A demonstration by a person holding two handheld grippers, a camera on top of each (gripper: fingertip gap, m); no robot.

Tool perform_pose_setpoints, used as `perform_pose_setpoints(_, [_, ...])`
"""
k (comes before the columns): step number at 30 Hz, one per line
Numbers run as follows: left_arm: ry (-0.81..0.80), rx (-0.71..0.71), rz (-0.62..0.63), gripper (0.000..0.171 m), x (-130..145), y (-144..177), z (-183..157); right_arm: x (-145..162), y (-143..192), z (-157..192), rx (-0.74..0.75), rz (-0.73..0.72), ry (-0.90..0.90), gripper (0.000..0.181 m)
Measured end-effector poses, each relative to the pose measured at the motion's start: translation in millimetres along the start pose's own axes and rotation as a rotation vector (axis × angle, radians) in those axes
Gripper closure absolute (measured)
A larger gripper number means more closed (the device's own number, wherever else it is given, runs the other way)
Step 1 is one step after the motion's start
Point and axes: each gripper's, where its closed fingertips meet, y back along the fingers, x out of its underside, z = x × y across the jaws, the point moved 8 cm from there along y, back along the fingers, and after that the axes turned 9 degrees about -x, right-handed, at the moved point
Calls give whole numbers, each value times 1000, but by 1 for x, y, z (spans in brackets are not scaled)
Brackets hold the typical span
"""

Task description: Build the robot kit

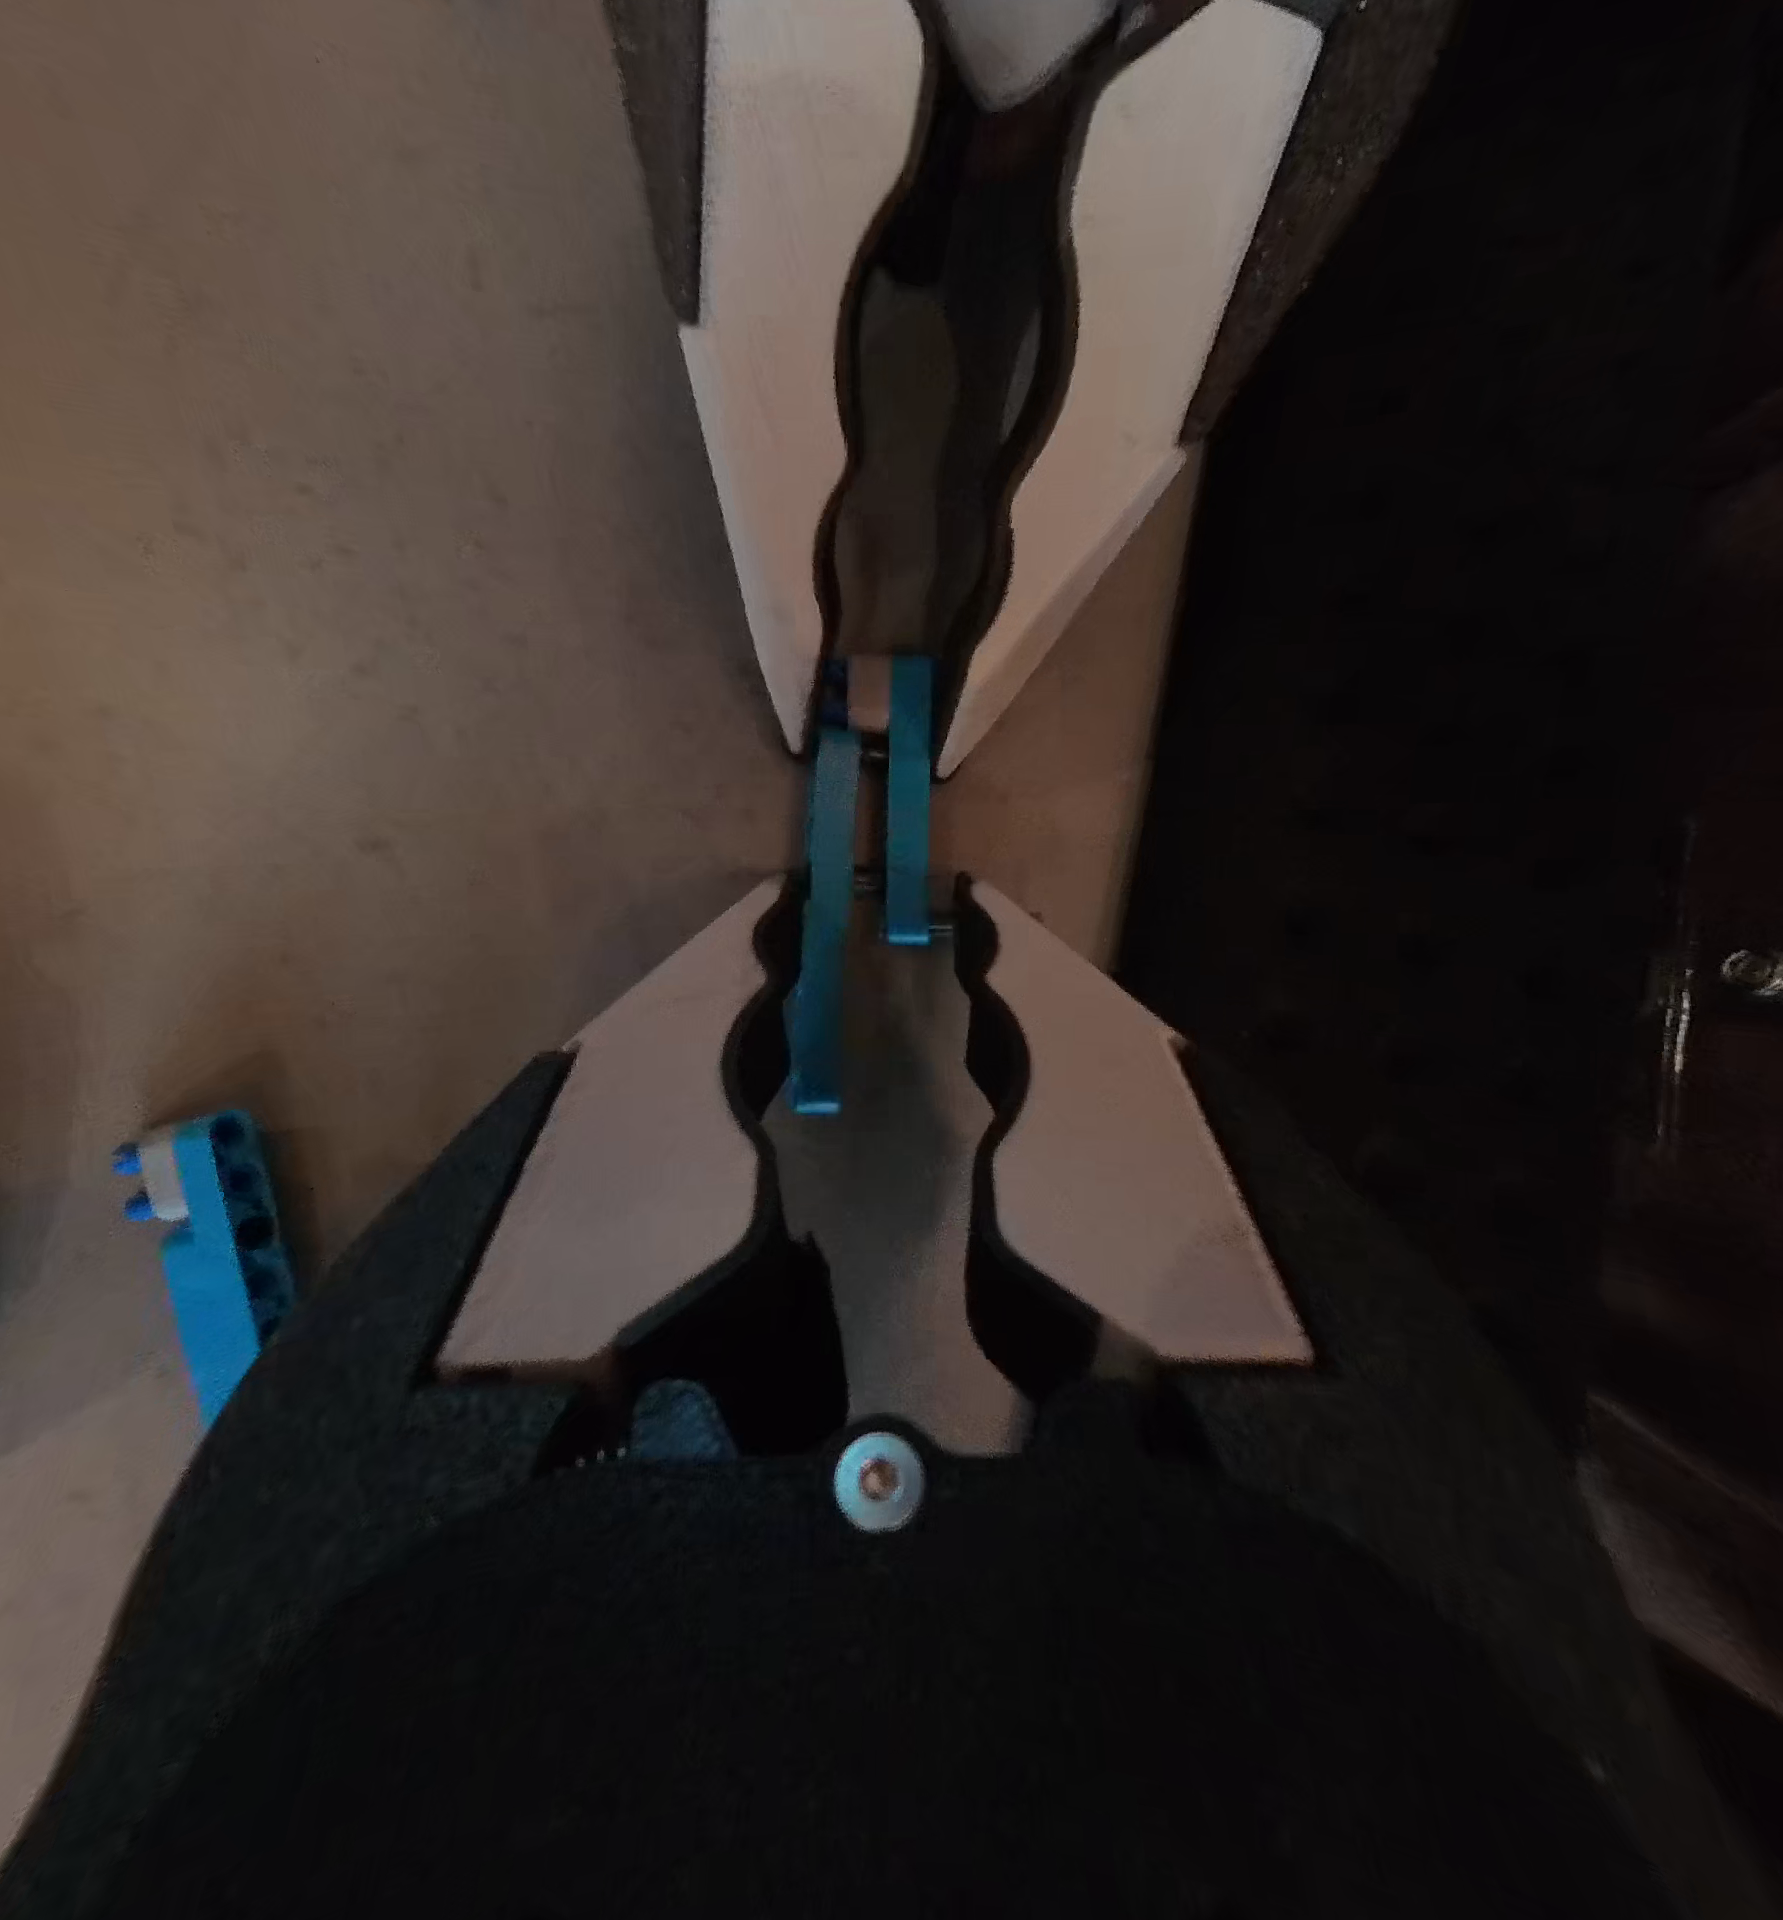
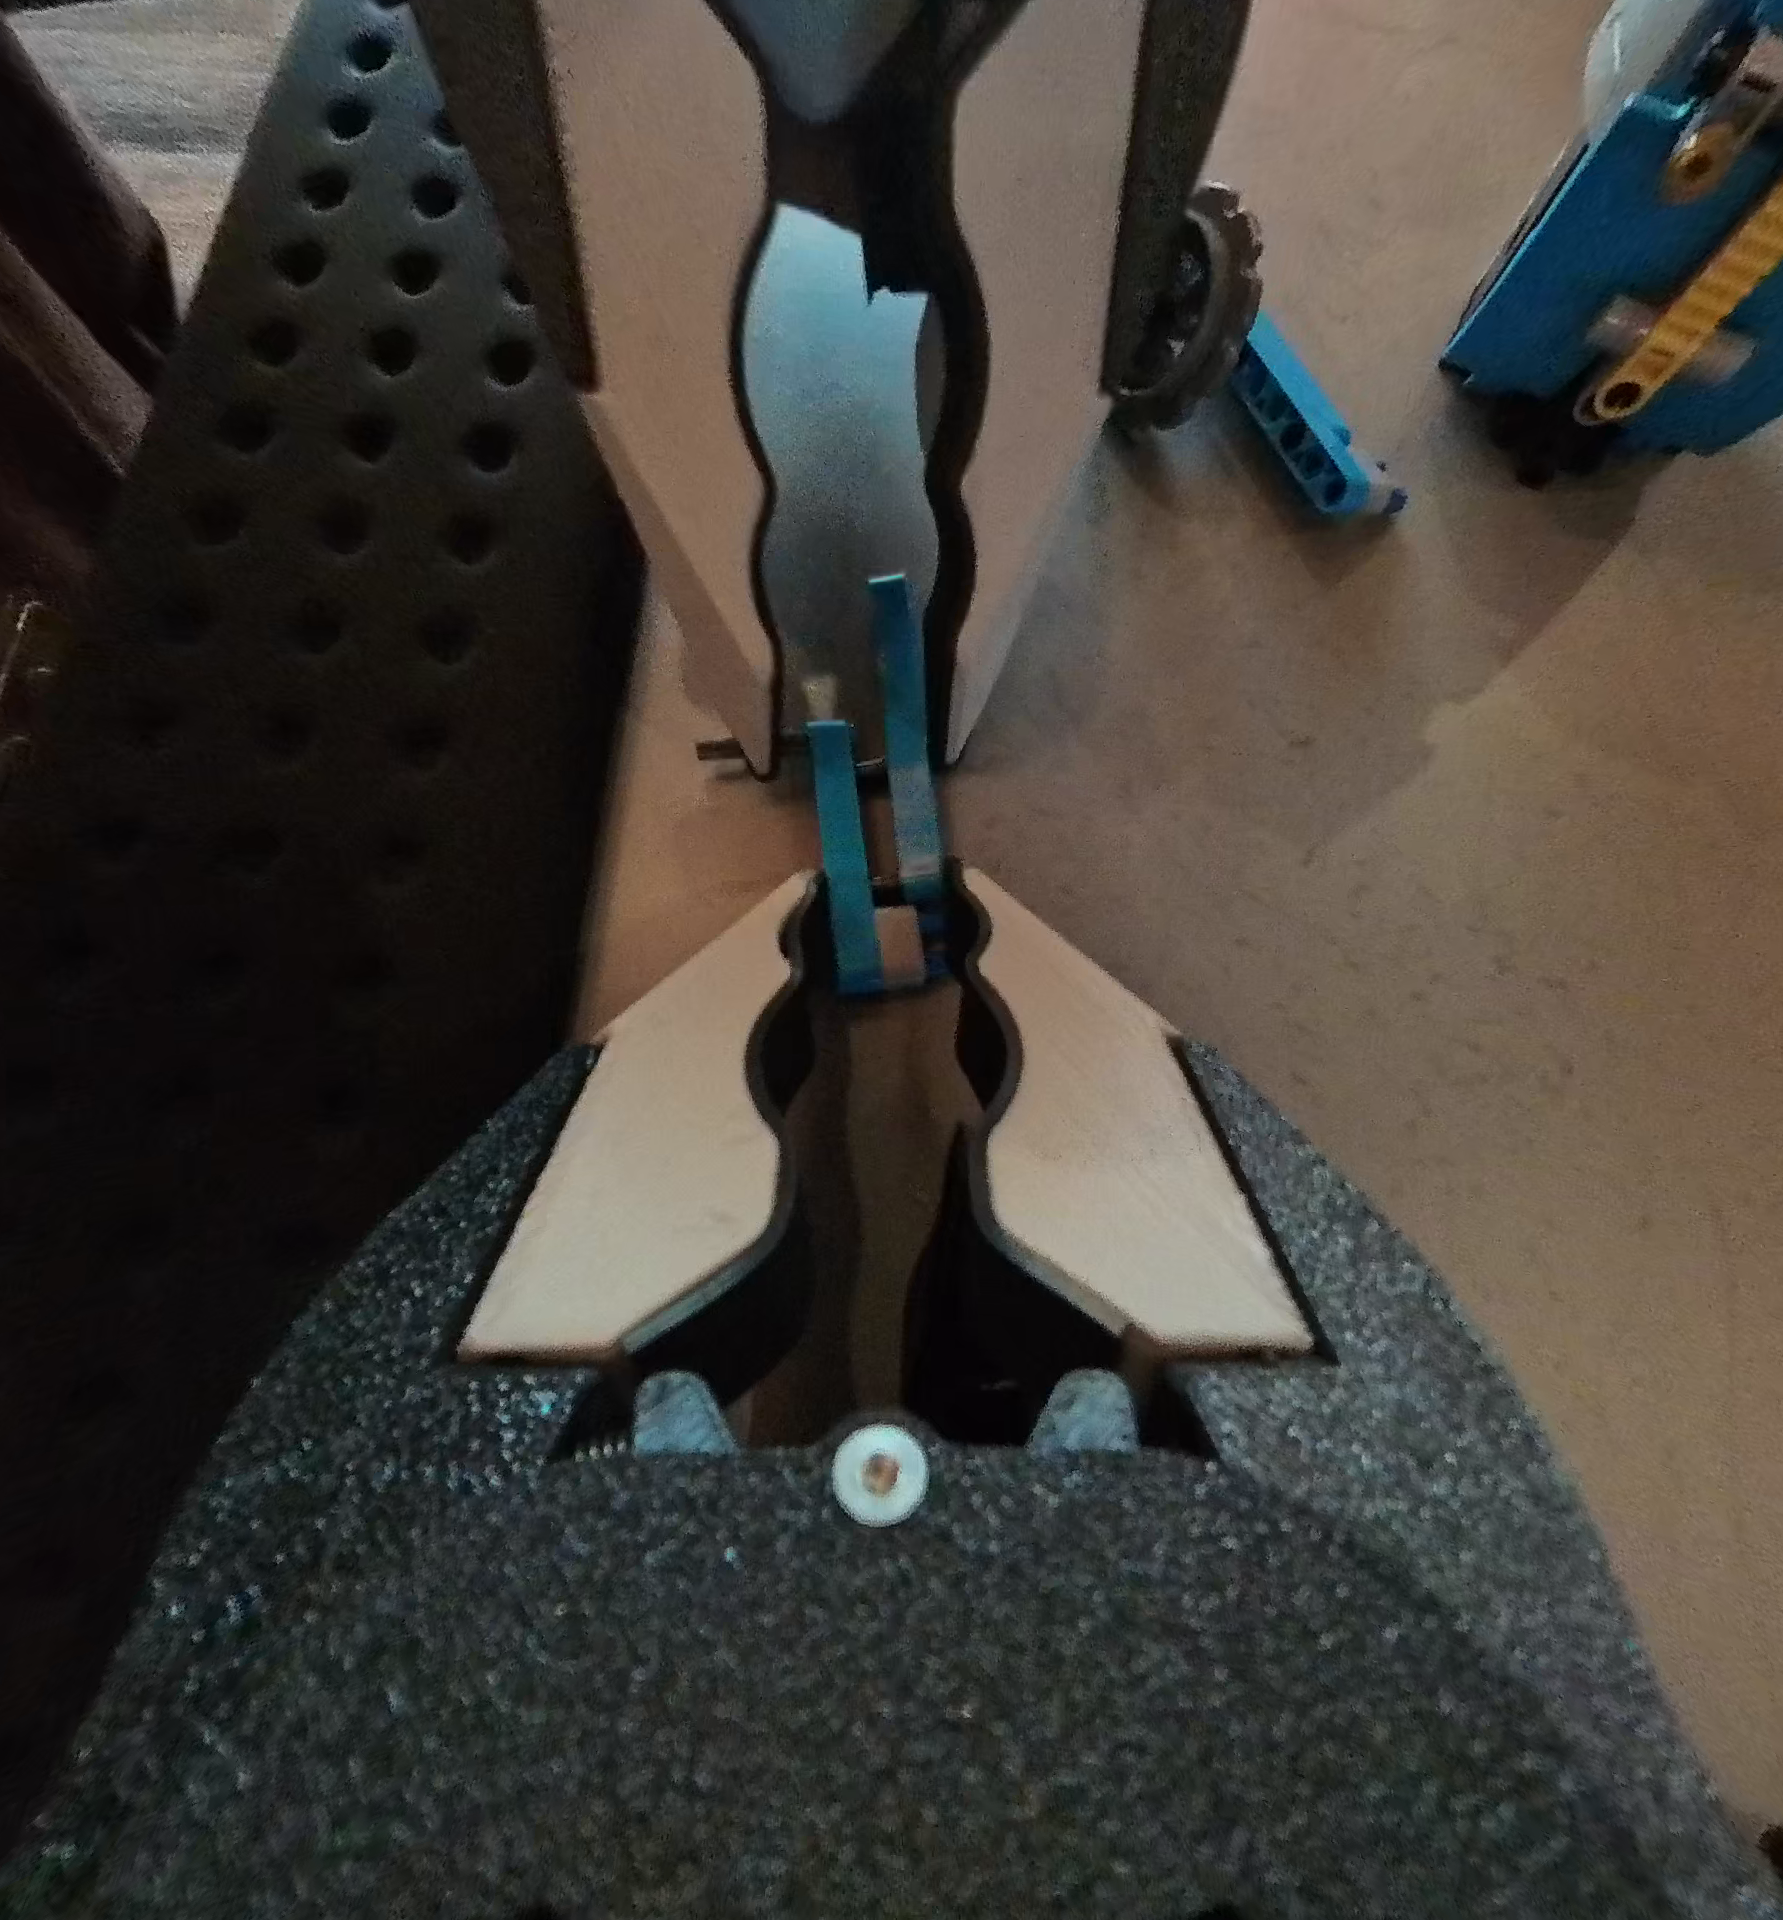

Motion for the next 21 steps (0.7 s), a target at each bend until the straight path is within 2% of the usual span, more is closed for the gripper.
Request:
perform_pose_setpoints(2, [-21, -23, 21, 148, -1, -1, 1, -1, 0, -1, 0, 10, -4, 159])
perform_pose_setpoints(8, [-2, -55, 62, 147, -3, -1, -3, -1, -1, 1, 7, 19, 26, 159])
perform_pose_setpoints(11, [93, 34, 61, 132, -5, 1, -4, 1, -1, 0, -15, 10, 20, 158])
perform_pose_setpoints(13, [133, 73, 64, 132, -5, 2, -1, 2, -1, -2, -51, -12, -28, 157])
perform_pose_setpoints(21, [79, 30, 96, 138, -11, 0, -1, 2, 0, -3, -90, -26, -70, 152])
